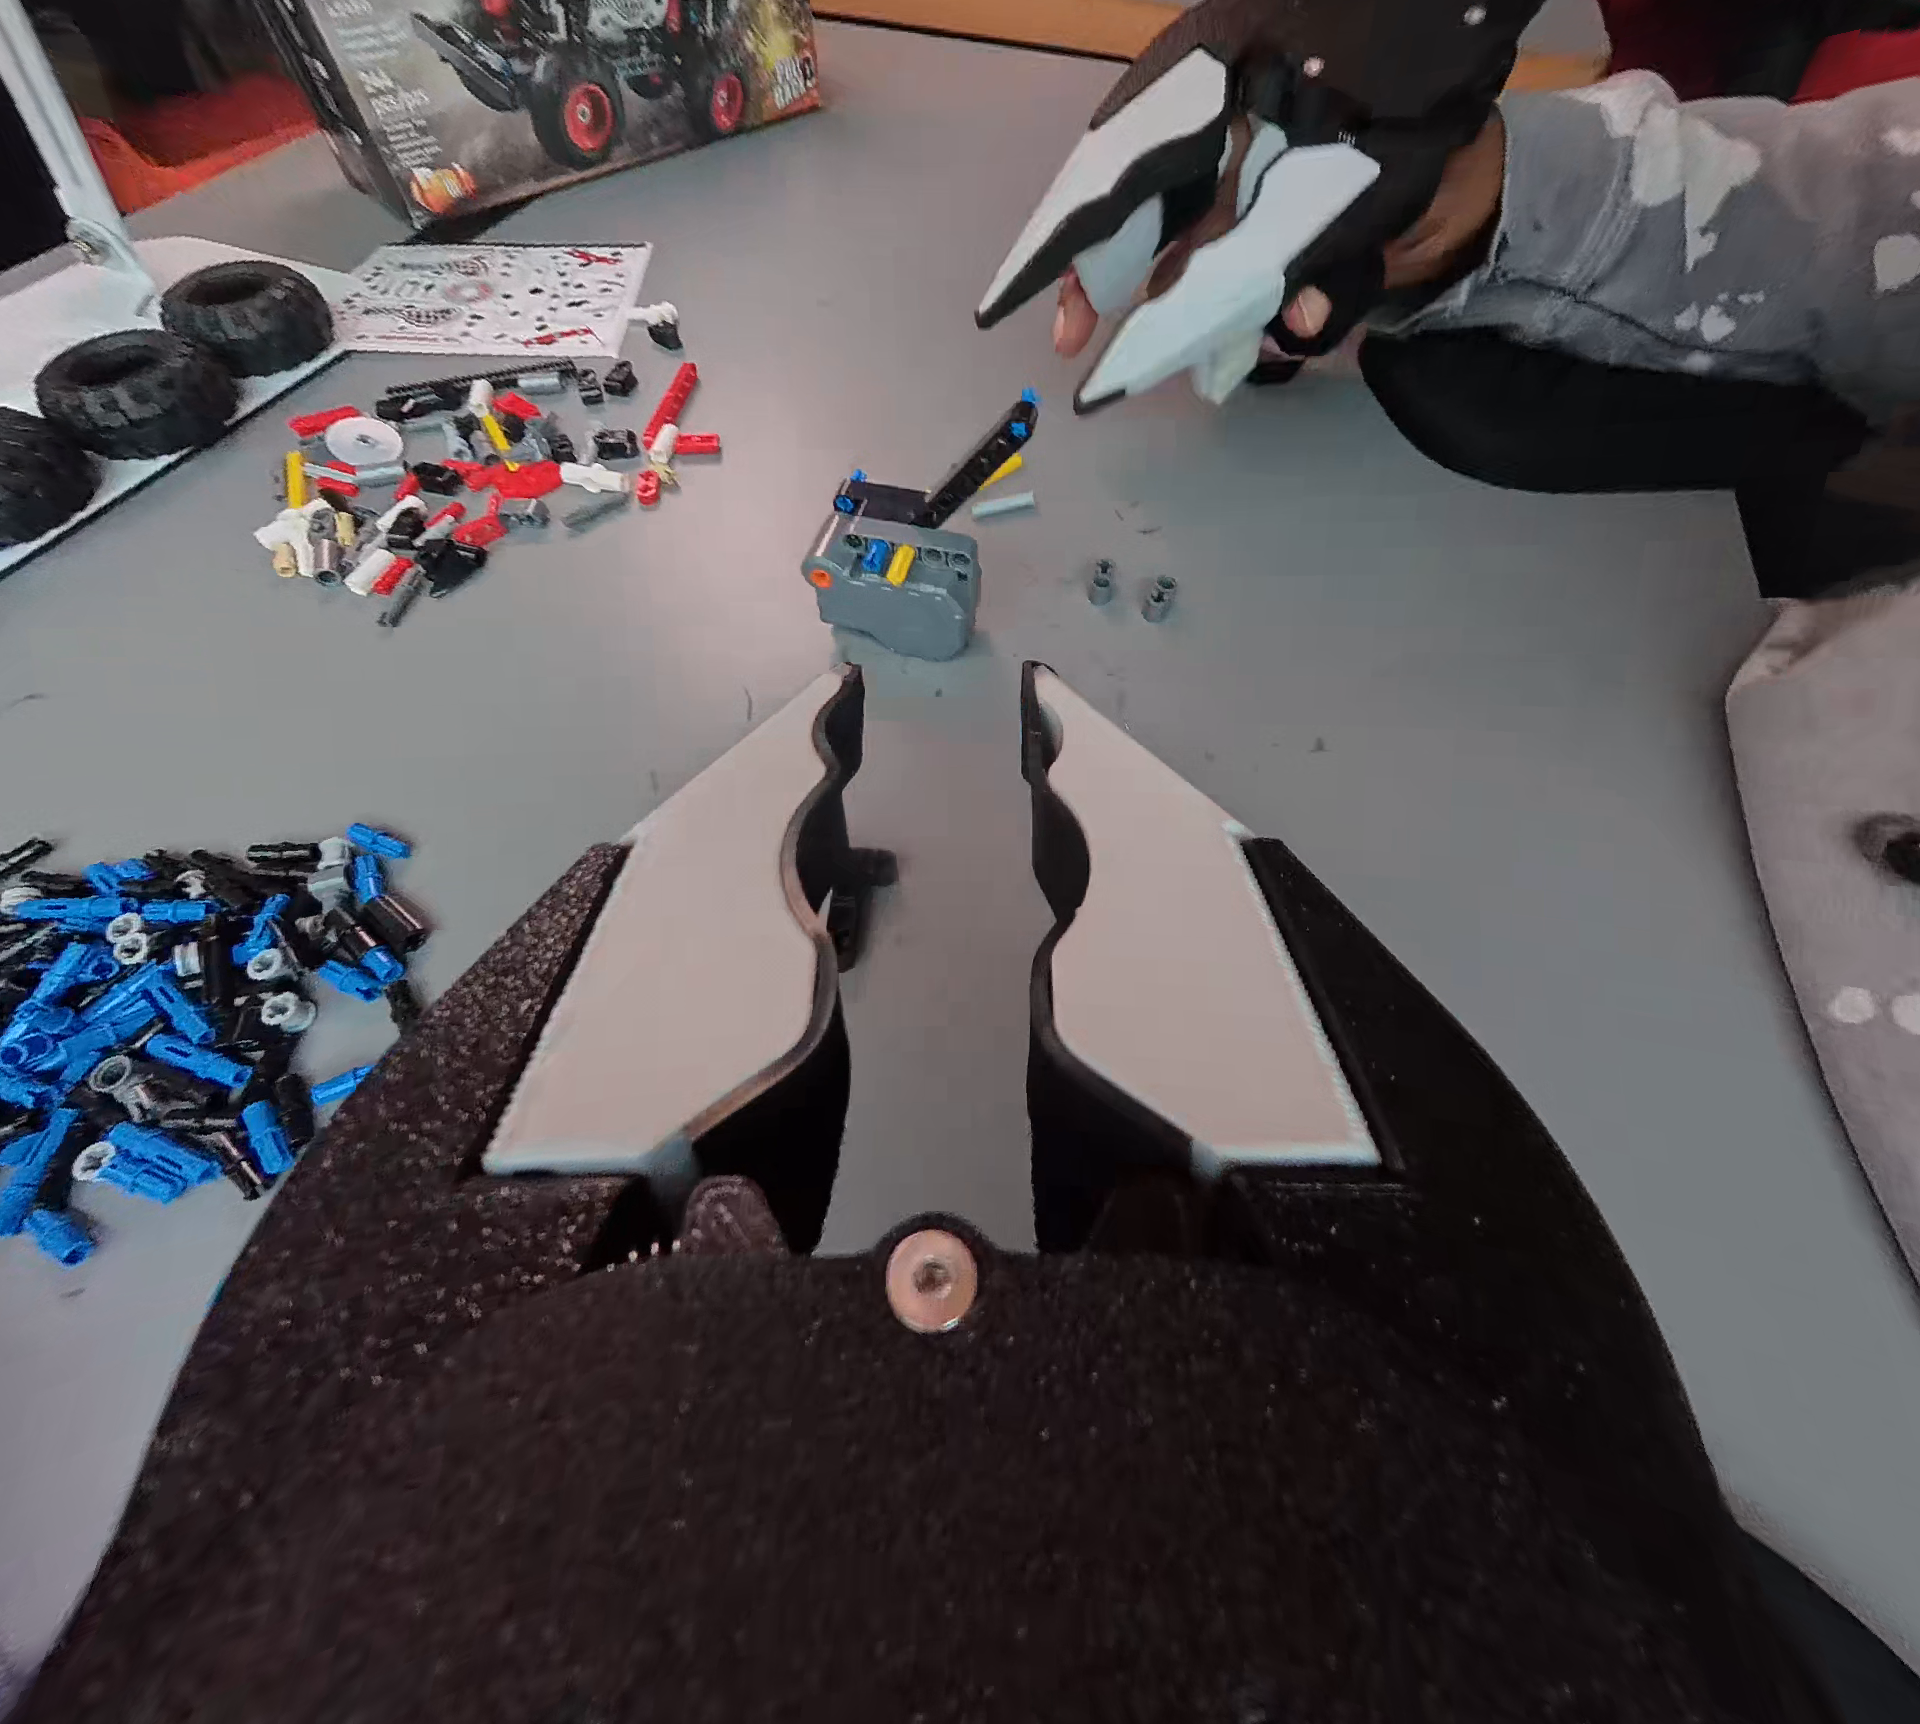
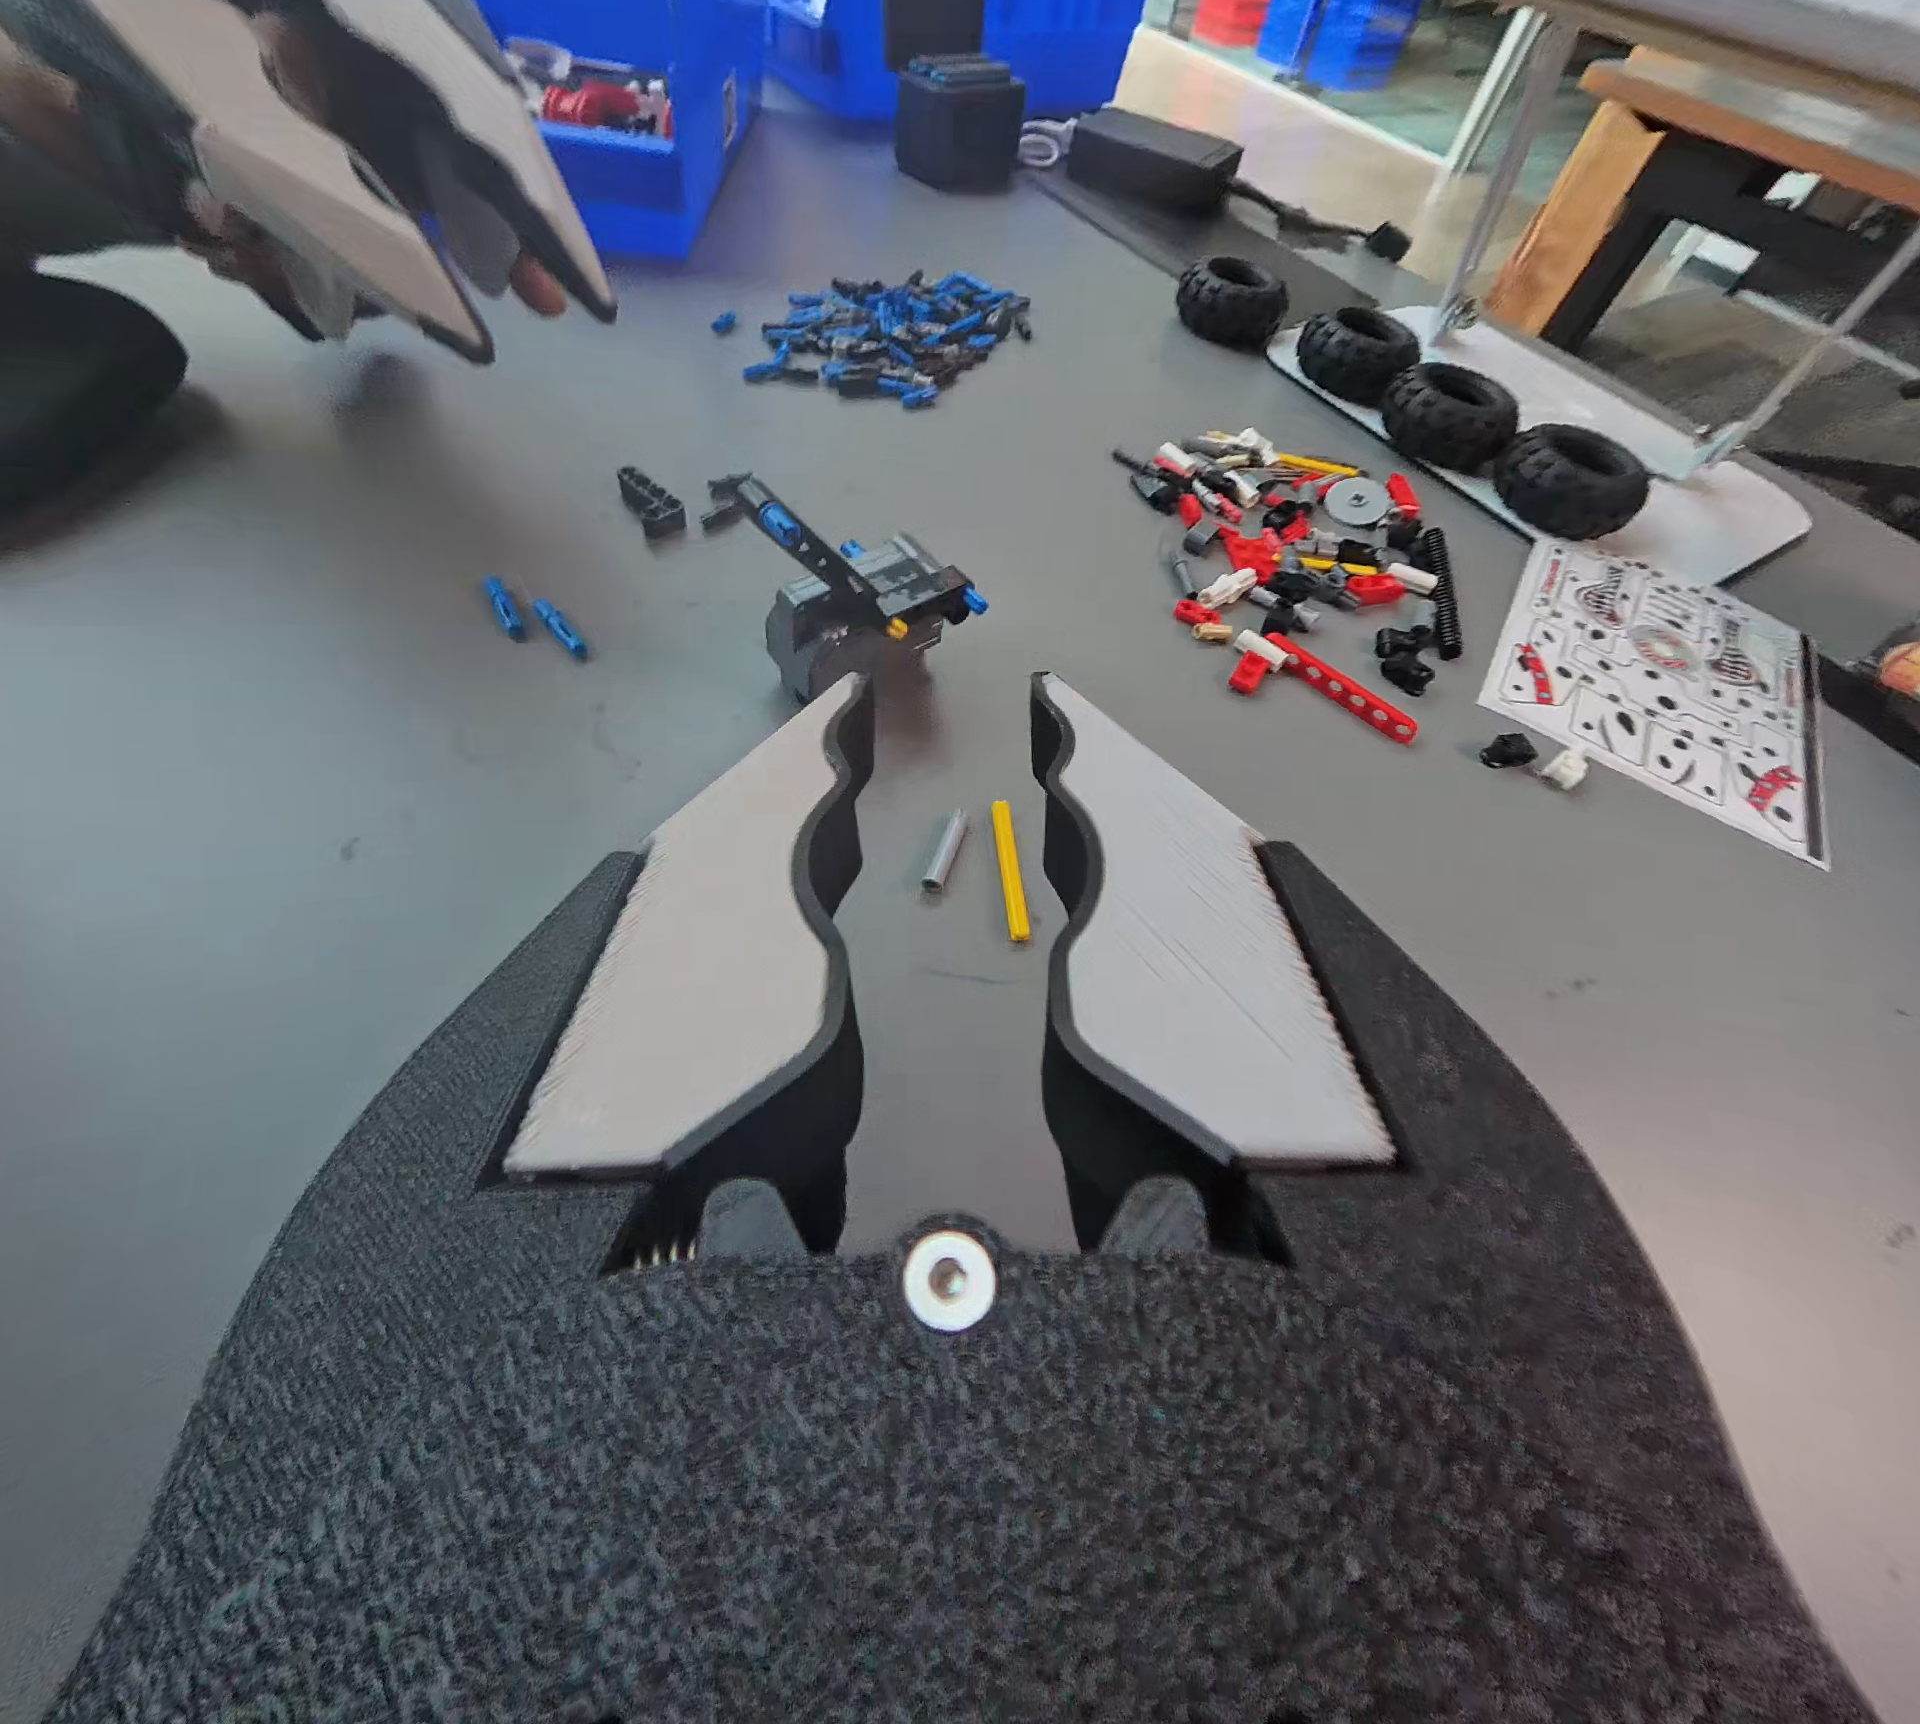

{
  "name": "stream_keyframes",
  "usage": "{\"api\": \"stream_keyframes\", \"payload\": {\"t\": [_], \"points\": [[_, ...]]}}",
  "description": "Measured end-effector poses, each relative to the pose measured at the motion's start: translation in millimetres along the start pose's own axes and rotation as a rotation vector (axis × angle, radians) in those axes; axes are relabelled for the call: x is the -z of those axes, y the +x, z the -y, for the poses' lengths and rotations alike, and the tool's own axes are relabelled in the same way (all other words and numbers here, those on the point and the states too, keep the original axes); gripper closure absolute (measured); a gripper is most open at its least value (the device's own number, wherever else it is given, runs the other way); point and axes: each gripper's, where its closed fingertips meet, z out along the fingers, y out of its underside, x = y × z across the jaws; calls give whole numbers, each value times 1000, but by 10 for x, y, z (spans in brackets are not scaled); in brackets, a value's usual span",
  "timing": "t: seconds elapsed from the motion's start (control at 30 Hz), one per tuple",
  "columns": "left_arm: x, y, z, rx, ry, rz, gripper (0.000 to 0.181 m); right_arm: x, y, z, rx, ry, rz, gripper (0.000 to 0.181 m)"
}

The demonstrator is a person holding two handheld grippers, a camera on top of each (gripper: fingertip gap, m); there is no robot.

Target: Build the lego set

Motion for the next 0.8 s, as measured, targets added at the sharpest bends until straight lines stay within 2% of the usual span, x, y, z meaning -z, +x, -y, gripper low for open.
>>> {"api": "stream_keyframes", "payload": {"t": [0.07, 0.1, 0.17, 0.3, 0.4, 0.43, 0.5, 0.6, 0.67, 0.73, 0.8], "points": [[27, -100, 78, 29, 54, 44, 150, -151, -30, -183, 84, -159, 61, 115], [28, -137, 80, 34, 60, 63, 150, -217, -50, -255, 138, -221, 102, 107], [16, -165, 60, 32, 56, 84, 150, -364, -61, -296, 210, -286, 186, 99], [-32, -155, -12, 9, 22, 97, 152, -663, -105, -170, 269, -327, 377, 84], [-59, -176, -84, 1, -6, 107, 153, -821, -241, -175, 338, -398, 507, 82], [-65, -185, -100, 1, -12, 110, 153, -859, -295, -212, 355, -428, 539, 90], [-61, -201, -104, 2, -11, 116, 154, -910, -366, -275, 382, -467, 570, 122], [-23, -249, -78, 5, 5, 141, 155, -950, -230, -232, 342, -457, 467, 123], [17, -311, -57, 12, 13, 176, 155, -829, -11, -115, 241, -408, 366, 123], [64, -402, -44, 20, 12, 230, 156, -600, 466, -24, 97, -378, 136, 123], [104, -470, -46, 25, 2, 269, 155, -219, 980, -102, -66, -384, -98, 123]]}}
